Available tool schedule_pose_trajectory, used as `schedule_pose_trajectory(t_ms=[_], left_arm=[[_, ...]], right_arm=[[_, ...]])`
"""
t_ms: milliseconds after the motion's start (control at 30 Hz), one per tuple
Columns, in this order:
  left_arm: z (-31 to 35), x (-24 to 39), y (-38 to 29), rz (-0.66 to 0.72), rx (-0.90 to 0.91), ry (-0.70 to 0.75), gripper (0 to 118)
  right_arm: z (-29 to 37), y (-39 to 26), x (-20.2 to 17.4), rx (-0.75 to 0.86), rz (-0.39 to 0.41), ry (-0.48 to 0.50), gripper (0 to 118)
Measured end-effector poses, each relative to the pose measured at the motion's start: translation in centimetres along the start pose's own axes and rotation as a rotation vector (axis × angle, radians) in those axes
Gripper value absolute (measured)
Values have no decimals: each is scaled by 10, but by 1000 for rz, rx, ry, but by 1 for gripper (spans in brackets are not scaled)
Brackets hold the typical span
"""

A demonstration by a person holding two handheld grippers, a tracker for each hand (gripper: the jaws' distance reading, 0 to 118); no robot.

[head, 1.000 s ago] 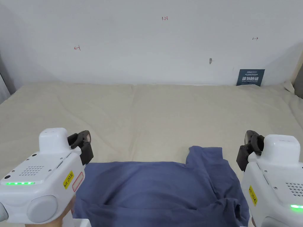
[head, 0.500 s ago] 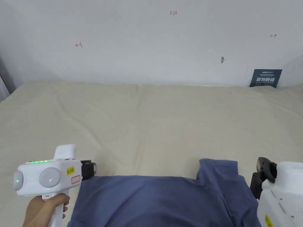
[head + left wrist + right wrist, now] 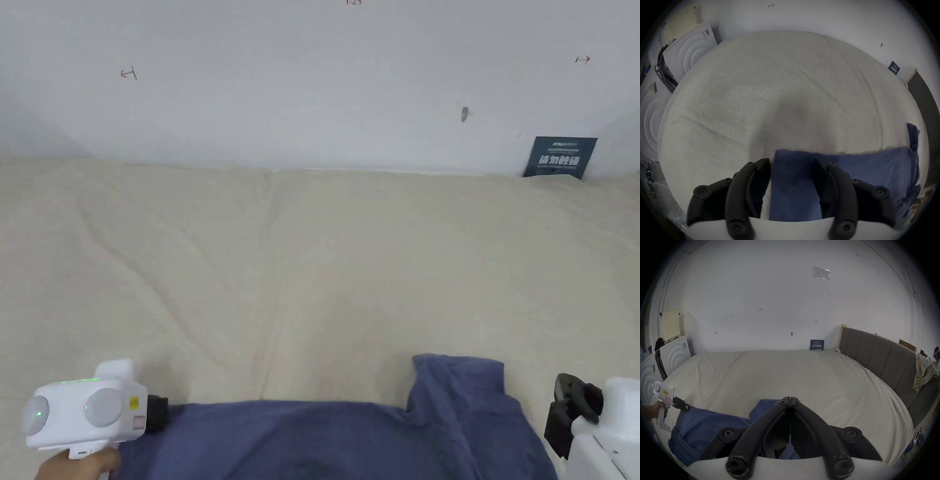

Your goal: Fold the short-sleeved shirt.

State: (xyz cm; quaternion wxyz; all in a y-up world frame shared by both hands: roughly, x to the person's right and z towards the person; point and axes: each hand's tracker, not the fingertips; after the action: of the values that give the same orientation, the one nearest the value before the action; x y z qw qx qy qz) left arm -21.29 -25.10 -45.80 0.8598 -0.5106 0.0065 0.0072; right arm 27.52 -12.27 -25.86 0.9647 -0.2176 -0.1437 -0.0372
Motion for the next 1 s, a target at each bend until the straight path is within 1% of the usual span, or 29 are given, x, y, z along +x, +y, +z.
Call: schedule_pose_trajectory(t_ms=[33,67,133,167,200,233,267,300,333,400,433,500,533,567,600,633,667,700,733,767,833,900,967,1000], left_arm=[[2,3,-2,-24,21,-10,11],[1,6,-2,-23,25,-44,4],[7,10,-1,-20,18,-48,4],[12,9,-2,-35,33,-67,4],[19,9,-2,-44,60,-86,4],[28,8,-1,-46,84,-91,4],[37,8,-2,-54,115,-101,4],[46,7,-2,-56,131,-115,4],[54,6,-2,-55,136,-126,4],[66,6,-1,-68,155,-145,4],[71,7,-2,-75,160,-143,4],[77,7,-2,-78,173,-149,4],[78,7,-3,-78,172,-148,4],[79,6,-4,-75,173,-153,4],[79,5,-6,-75,172,-155,4],[77,5,-6,-74,173,-150,4],[78,4,-8,-75,170,-148,4],[78,3,-10,-72,168,-149,4],[79,1,-12,-65,167,-148,4],[80,0,-13,-56,163,-150,4],[86,-3,-19,-42,166,-147,4],[97,-7,-25,-21,175,-147,4],[109,-13,-33,3,183,-155,4],[114,-16,-36,10,184,-158,4]], right_arm=[[-7,-2,4,-20,-12,-4,19],[-18,-1,8,-51,-16,1,40],[-45,1,16,-110,-53,2,57],[-60,-1,21,-154,-73,10,57],[-76,-3,25,-198,-95,27,86],[-93,-6,27,-247,-82,27,96],[-110,-10,30,-288,-98,34,96],[-126,-14,31,-330,-92,21,96],[-143,-19,30,-387,-66,14,96],[-172,-29,28,-468,-56,20,96],[-182,-35,28,-512,-31,26,96],[-199,-46,22,-568,7,37,95],[-205,-50,19,-586,3,32,93],[-208,-56,18,-619,31,40,86],[-210,-60,15,-632,58,45,71],[-210,-64,12,-633,74,50,62],[-202,-63,11,-599,63,43,53],[-193,-60,12,-576,50,52,9],[-190,-58,12,-577,53,59,0],[-182,-56,11,-557,85,34,0],[-162,-52,16,-509,91,62,0],[-136,-41,24,-466,77,57,0],[-102,-26,33,-413,29,103,0],[-87,-21,38,-405,26,110,0]])
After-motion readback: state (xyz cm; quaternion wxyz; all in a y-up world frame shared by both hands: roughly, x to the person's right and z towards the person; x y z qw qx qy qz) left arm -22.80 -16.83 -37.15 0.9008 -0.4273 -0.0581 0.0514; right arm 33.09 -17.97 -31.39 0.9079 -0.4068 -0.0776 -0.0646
